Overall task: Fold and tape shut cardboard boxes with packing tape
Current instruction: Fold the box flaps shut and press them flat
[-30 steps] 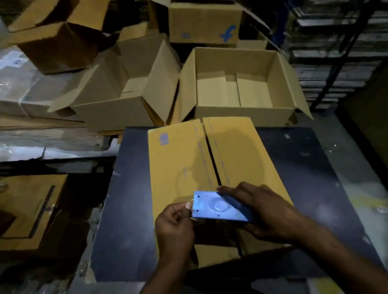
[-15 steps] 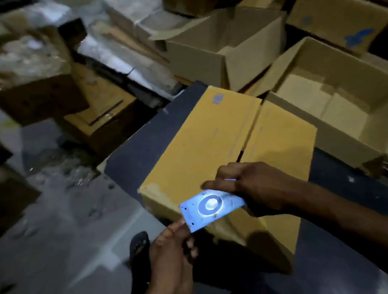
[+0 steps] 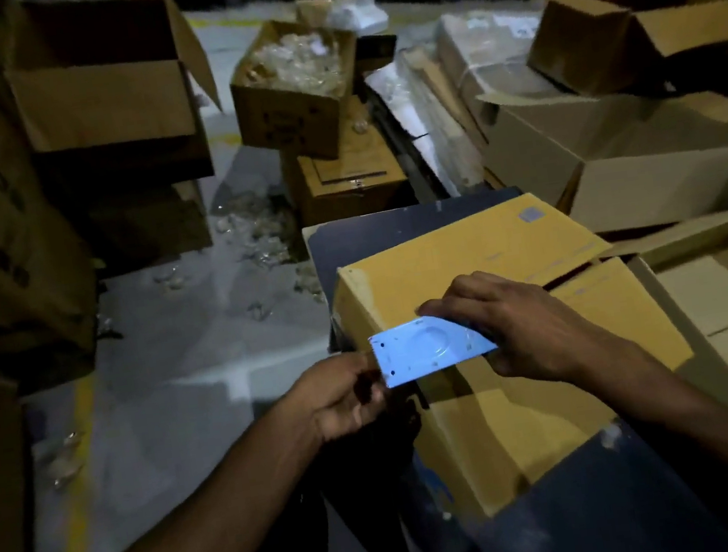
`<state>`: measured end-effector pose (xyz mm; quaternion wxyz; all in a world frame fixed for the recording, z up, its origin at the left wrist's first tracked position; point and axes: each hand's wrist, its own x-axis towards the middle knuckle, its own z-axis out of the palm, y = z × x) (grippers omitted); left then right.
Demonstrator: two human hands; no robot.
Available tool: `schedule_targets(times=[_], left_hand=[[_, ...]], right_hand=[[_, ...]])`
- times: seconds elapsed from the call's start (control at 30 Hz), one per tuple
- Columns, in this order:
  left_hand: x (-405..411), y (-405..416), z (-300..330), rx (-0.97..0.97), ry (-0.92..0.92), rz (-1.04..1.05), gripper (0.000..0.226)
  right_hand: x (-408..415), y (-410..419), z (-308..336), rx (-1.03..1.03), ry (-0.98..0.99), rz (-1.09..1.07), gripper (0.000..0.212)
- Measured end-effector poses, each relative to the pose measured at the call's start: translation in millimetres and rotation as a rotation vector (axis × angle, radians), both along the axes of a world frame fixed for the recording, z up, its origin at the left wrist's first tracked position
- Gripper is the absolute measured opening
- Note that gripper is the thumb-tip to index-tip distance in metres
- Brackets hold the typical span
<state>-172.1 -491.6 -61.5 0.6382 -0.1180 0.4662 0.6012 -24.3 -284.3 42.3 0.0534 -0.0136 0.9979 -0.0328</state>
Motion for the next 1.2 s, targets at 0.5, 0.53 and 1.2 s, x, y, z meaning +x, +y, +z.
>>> schedule_targets(times=[0.5, 0.53, 1.2], left_hand=[[55.1, 3.4, -57.2, -0.249, 0.425, 0.432, 0.026], [57.0, 7.7, -61.1, -0.253, 0.431, 0.451, 0.026], [80.9, 38.1, -111.1, -0.306, 0.367, 0.394, 0.032]], right_hand=[[36.8, 66.5, -4.9, 0.245, -0.126, -0.052, 0.099], [34.1, 70.5, -9.6, 0.259, -0.135, -0.048, 0.100], [-3.9, 69.1, -54.4, 0.411, -0.345, 0.029, 0.107]])
